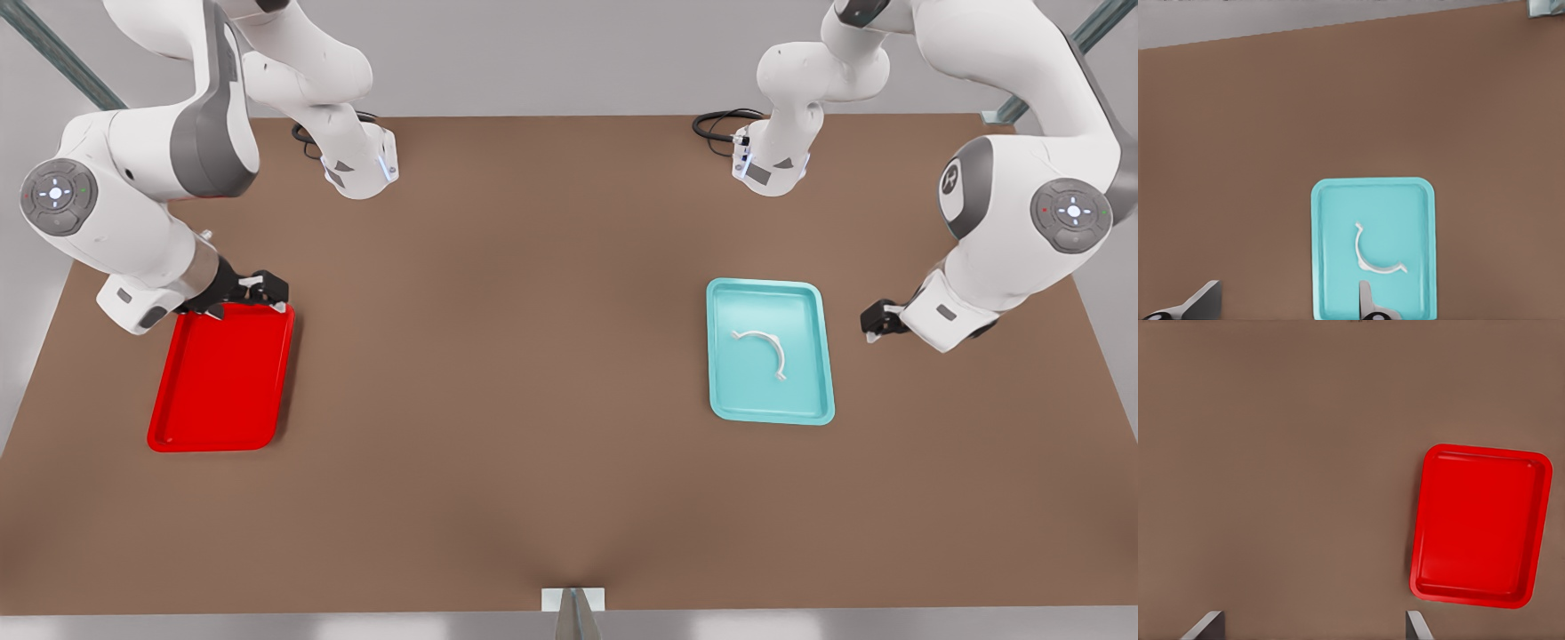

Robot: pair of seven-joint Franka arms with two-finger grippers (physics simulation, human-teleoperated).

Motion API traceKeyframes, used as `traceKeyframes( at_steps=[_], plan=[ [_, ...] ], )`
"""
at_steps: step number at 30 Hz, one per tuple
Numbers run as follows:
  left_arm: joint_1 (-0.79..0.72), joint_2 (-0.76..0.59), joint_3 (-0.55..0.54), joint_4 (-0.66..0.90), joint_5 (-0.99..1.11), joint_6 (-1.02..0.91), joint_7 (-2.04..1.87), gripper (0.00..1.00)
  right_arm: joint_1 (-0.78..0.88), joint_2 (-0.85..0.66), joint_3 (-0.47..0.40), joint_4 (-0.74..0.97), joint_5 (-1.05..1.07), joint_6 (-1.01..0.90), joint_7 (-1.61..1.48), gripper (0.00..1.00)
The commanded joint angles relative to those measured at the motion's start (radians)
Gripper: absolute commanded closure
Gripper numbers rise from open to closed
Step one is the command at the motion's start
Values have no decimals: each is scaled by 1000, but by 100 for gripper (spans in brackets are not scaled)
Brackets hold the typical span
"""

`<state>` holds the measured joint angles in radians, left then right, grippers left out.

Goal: Take the drainage pipe clamp from the left arm, pass it to the right arm, and place it in the plate on the right side

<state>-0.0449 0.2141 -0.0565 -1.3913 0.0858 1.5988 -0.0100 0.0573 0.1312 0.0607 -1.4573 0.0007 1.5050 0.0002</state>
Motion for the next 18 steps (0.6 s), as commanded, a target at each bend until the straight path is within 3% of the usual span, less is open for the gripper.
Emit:
traceKeyframes(
  at_steps=[1,3,6,11,18],
  plan=[
    [2,5,0,-2,0,32,44,0,3,-1,-1,3,-1,8,1,0],
    [11,74,-16,-8,-3,76,41,0,3,1,-1,5,-1,9,0,0],
    [20,54,-16,-397,-77,463,51,0,4,1,-1,5,-1,9,3,0],
    [28,50,-16,-799,-107,989,87,0,3,1,1,5,1,9,1,0],
    [34,123,-17,-859,-121,1101,87,0,10,4,5,5,-1,15,3,0]
  ],
)
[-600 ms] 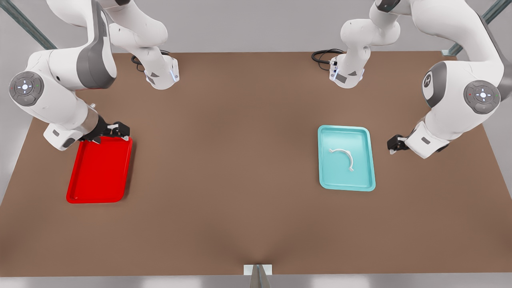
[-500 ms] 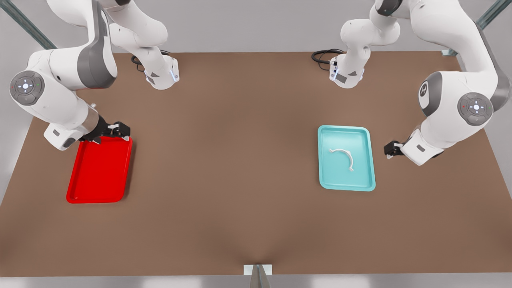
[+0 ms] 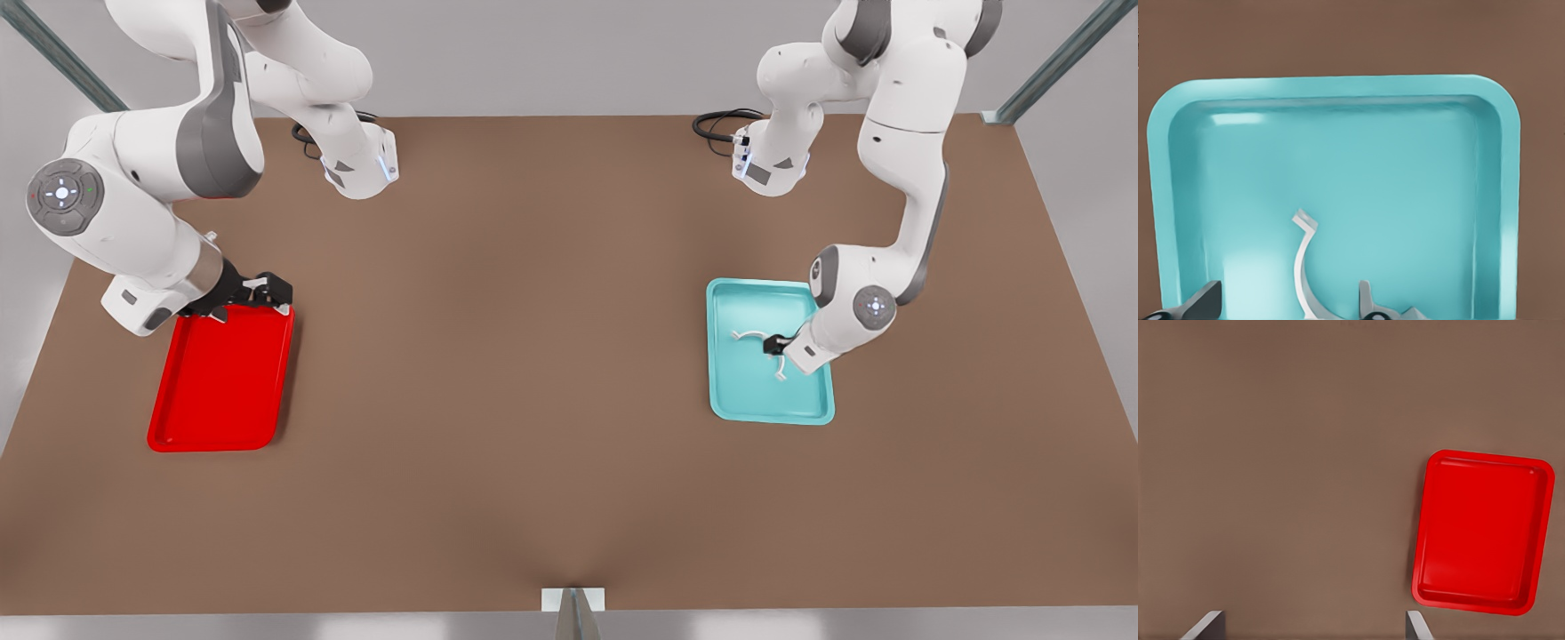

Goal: Take the drainage pipe clamp from the left arm, pass it to the right arm, and place it in the plate on the right side

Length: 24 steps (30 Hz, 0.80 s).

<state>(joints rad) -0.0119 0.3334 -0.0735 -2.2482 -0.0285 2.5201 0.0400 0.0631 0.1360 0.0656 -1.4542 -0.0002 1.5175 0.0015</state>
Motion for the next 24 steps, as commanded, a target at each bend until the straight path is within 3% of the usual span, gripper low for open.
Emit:
traceKeyframes(
  at_steps=[1,11,18,24],
  plan=[
    [0,9,0,-2,-7,181,38,0,4,-1,0,0,0,1,2,0],
    [0,75,1,-2,-7,180,67,15,-3,-1,-3,-2,2,4,-26,0],
    [1,75,1,-17,-8,174,84,42,-5,-1,-6,-5,3,4,-40,0],
    [1,70,1,-34,-7,172,87,45,-12,-1,-7,-5,23,3,-43,0]
  ],
)
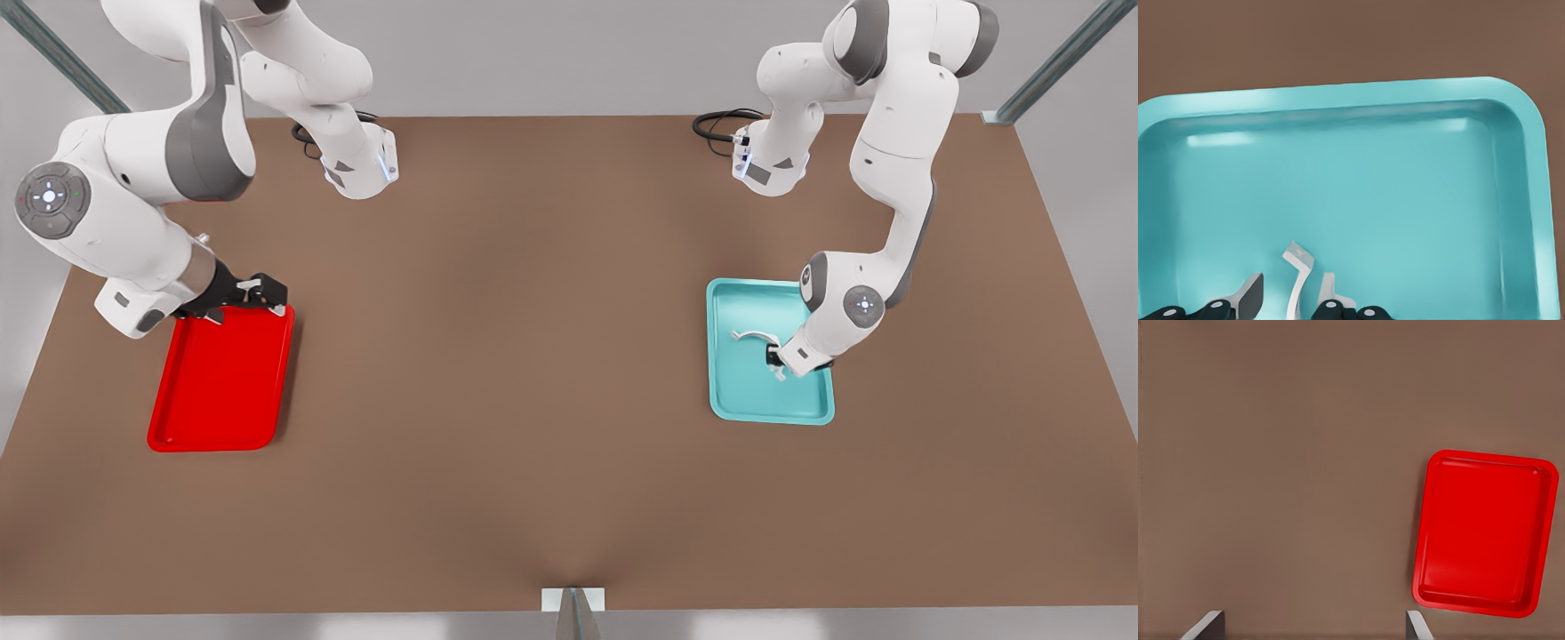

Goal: Take the drainage pipe clamp from the left arm, pass it to the right arm, and place it in the plate on the right side

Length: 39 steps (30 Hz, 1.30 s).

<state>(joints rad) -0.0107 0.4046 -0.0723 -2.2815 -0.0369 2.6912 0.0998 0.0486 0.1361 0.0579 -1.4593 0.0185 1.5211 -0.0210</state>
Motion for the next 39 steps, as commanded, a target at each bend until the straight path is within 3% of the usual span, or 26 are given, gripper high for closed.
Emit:
traceKeyframes(
  at_steps=[1,8,13,19,21,22,27,29,32,35,39],
  plan=[
    [0,-1,0,-3,0,1,27,48,2,-1,0,-1,5,-1,-22,0],
    [-2,2,0,-3,0,1,26,56,-3,-1,0,-1,5,-1,-22,0],
    [-2,3,0,-3,0,1,20,68,-4,-1,0,-1,5,-2,-22,0],
    [-2,10,0,-1,-1,1,17,68,-4,-1,0,-1,5,-2,-23,0],
    [-2,10,-1,-1,-1,1,17,72,-12,0,0,-3,5,-2,-39,0],
    [-2,10,-1,-1,-1,1,14,79,-15,0,0,-3,5,-2,-39,0],
    [-3,8,-1,5,-3,-10,-32,79,-13,0,0,-3,5,-2,-39,0],
    [-3,-23,-4,42,-18,-102,-86,79,-13,0,0,-3,5,-2,-39,0],
    [-11,-59,-3,183,-159,-339,-141,79,-13,0,0,-3,5,-2,-39,0],
    [-61,-55,-9,344,-161,-536,-370,79,-13,0,2,-3,5,-2,-39,0],
    [-143,-49,-12,439,-233,-608,-577,79,-15,2,2,-3,5,-2,-42,0]
  ],
)
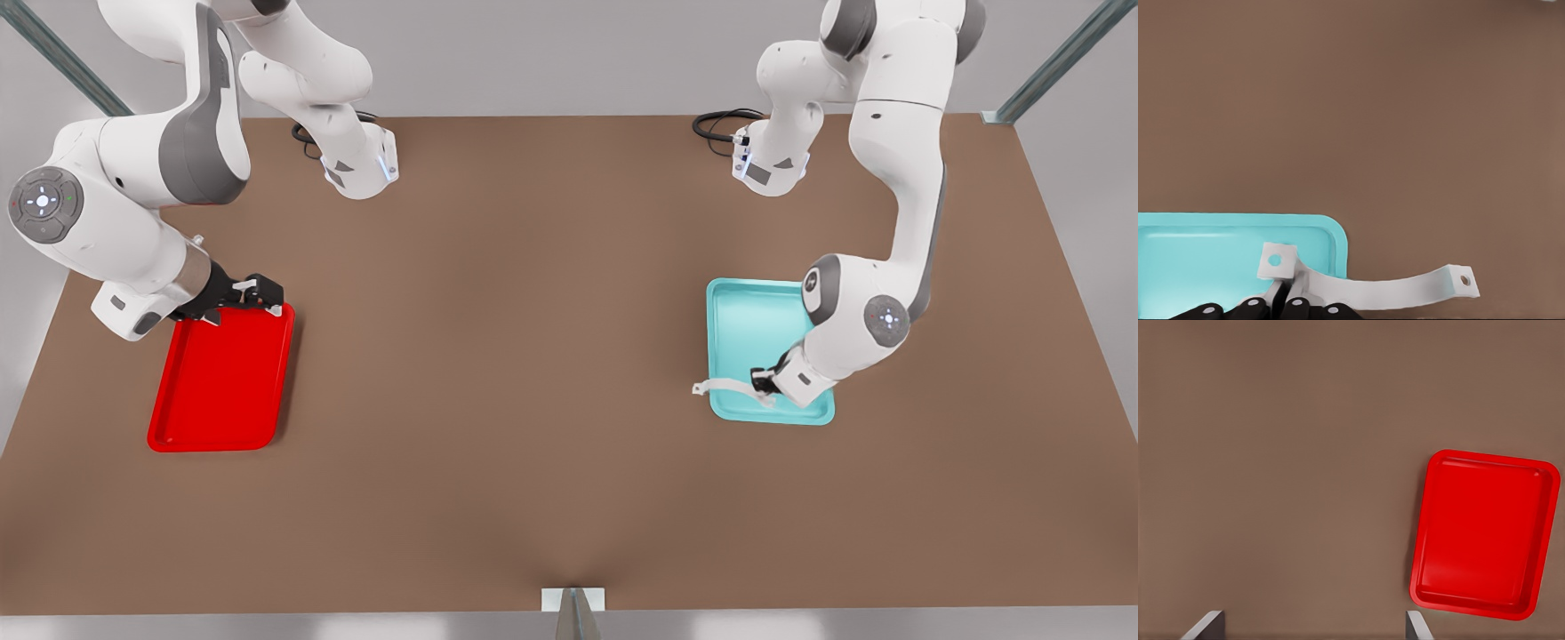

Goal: Take the drainage pipe clamp from the left arm, pass it to the right arm, and place it in the plate on the right side

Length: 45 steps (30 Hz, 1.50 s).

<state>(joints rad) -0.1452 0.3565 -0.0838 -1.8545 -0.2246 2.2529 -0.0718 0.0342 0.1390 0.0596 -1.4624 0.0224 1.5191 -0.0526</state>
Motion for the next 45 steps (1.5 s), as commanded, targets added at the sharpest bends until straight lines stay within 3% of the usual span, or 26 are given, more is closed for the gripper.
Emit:
traceKeyframes(
  at_steps=[1,7,10,18,21,29,33,39,45],
  plan=[
    [-39,1,-1,27,-82,-171,-460,79,0,-1,0,0,1,0,-12,0],
    [-139,4,-1,92,-130,-170,-652,79,6,1,6,5,1,4,-6,0],
    [-180,18,-1,118,-168,-168,-715,79,12,-1,63,10,34,7,4,0],
    [-327,122,-11,273,-167,-111,-1005,79,52,19,95,19,13,90,48,0],
    [-378,137,-11,302,-167,-79,-1083,79,93,77,97,99,14,90,117,0],
    [-448,153,-11,333,-163,-36,-1178,79,211,220,100,97,-13,305,73,0],
    [-490,183,-10,376,-162,-12,-1235,79,300,243,103,94,-13,369,421,0],
    [-530,196,-10,405,-160,10,-1290,79,305,266,144,56,14,412,829,0],
    [-531,200,-10,414,-162,10,-1304,79,253,212,144,-79,111,539,962,0]
  ],
)
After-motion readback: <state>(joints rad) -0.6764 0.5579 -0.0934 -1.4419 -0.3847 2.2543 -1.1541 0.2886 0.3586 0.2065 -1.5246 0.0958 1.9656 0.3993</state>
